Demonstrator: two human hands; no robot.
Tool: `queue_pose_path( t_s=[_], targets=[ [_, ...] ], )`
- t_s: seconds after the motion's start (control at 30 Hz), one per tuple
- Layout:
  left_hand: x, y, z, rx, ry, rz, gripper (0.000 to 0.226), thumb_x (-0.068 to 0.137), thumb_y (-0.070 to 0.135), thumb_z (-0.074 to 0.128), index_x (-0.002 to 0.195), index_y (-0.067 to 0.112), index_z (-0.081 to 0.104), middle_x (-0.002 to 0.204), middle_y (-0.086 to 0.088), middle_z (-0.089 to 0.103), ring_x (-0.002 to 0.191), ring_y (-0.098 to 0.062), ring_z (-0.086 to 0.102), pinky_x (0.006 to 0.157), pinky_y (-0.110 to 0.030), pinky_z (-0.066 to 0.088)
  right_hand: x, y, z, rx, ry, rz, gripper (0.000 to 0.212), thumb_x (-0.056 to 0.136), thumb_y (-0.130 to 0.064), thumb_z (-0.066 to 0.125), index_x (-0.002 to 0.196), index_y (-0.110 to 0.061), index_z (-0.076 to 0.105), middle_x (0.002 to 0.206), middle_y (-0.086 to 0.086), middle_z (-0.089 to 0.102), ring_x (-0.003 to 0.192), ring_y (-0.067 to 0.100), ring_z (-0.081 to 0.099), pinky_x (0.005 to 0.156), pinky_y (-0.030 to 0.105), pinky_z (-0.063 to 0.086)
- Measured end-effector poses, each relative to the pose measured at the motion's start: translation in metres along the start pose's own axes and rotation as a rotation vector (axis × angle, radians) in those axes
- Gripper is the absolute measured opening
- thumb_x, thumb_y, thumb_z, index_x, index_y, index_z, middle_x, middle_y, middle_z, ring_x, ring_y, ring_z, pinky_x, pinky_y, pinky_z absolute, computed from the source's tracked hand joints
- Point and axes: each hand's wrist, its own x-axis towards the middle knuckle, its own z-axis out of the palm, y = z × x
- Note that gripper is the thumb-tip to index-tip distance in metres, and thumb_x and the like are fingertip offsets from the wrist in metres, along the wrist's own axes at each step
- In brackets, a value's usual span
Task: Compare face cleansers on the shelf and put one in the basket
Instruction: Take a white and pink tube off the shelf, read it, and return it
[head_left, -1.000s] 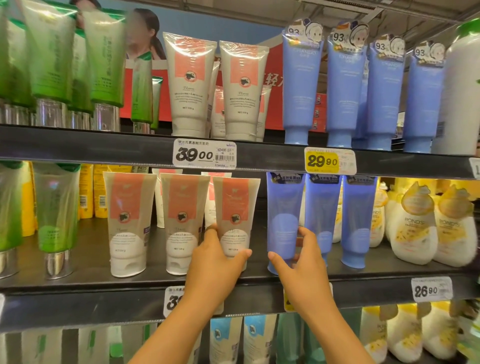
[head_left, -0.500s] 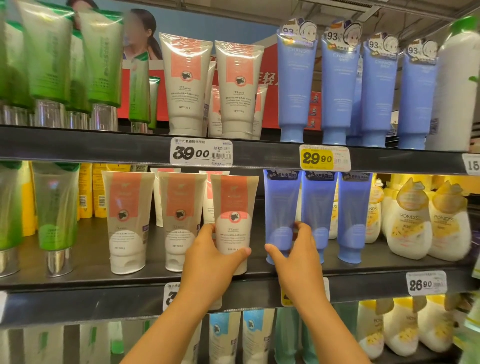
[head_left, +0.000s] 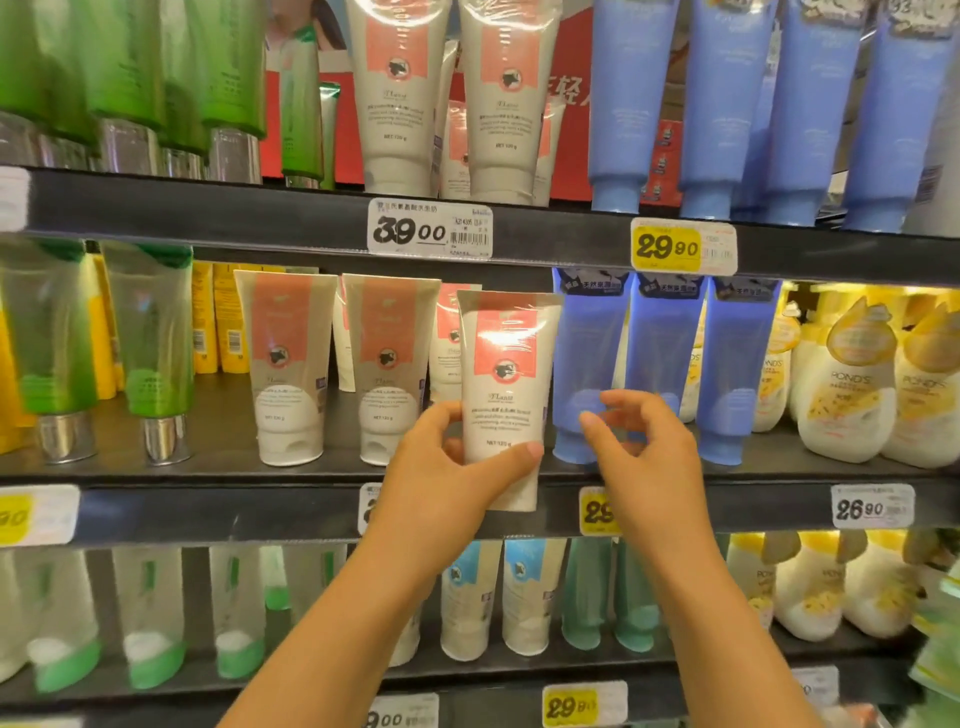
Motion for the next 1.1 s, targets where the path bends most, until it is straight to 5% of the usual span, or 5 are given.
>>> queue_pose_path(
  t_s=[0.13,0.3,0.63,0.9,1.1],
  targets=[
    [-0.02,-0.014,0.004,-0.04,-0.018,-0.007,0.033,0.072,0.02,0.077,0.099,0.03,0.059,0.086,0.008,0.072,0.075,-0.001,0.068,0.057,-0.01,0.051,-0.021,-0.013,-0.003,0.268,-0.078,0.072,0.007,0.088,-0.017,0.061,0.086,-0.024,0.062,0.08,-0.008,0.068,0.07,0.008,0.067,0.06,0.017,0.054],
    [-0.04,-0.037,0.007,-0.059,-0.036,-0.048,0.033,0.071,0.021,0.077,0.097,0.033,0.061,0.093,0.004,0.071,0.081,-0.007,0.069,0.066,-0.019,0.056,-0.049,-0.01,0.001,0.422,-0.15,0.241,0.012,0.089,-0.022,0.059,0.098,-0.014,0.06,0.084,-0.003,0.068,0.072,0.008,0.068,0.059,0.025,0.057],
    [-0.076,-0.066,0.002,-0.071,-0.029,-0.197,0.056,0.049,0.05,0.073,0.103,0.038,0.063,0.093,0.005,0.067,0.078,-0.005,0.068,0.061,-0.016,0.052,-0.092,0.009,0.005,0.579,-0.239,0.505,0.029,0.085,-0.025,0.059,0.109,-0.01,0.057,0.088,-0.004,0.075,0.082,0.015,0.072,0.065,0.03,0.059],
    [-0.09,-0.083,0.002,-0.222,-0.053,-0.352,0.051,0.059,0.036,0.077,0.108,0.032,0.065,0.105,-0.003,0.069,0.091,-0.017,0.069,0.076,-0.034,0.057,-0.111,0.016,0.008,0.643,-0.179,0.612,0.028,0.088,-0.02,0.058,0.11,-0.004,0.058,0.093,0.009,0.074,0.081,0.022,0.072,0.057,0.027,0.056],
    [-0.095,-0.081,-0.004,-0.508,-0.081,-0.429,0.047,0.067,0.026,0.079,0.11,0.015,0.064,0.1,-0.005,0.073,0.086,-0.015,0.07,0.065,-0.025,0.055,-0.118,0.017,0.007,0.667,-0.122,0.619,0.03,0.087,-0.024,0.058,0.111,-0.005,0.059,0.093,0.009,0.074,0.085,0.024,0.071,0.059,0.028,0.056]
  ],
)
